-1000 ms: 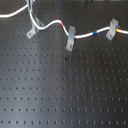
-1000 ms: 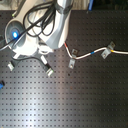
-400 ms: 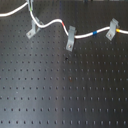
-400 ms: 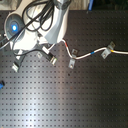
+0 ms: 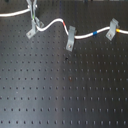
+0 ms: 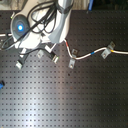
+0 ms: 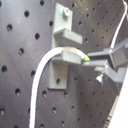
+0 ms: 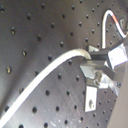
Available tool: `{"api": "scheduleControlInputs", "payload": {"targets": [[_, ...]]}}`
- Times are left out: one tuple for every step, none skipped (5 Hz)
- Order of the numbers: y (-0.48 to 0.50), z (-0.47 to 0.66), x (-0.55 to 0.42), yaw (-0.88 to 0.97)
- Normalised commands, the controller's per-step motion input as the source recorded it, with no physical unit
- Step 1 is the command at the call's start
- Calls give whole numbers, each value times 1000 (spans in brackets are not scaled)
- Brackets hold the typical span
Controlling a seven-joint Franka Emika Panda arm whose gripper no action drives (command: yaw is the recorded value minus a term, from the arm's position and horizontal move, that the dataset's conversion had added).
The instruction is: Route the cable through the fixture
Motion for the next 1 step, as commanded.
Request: {"api": "scheduleControlInputs", "payload": {"targets": [[-18,162,-150,-29]]}}
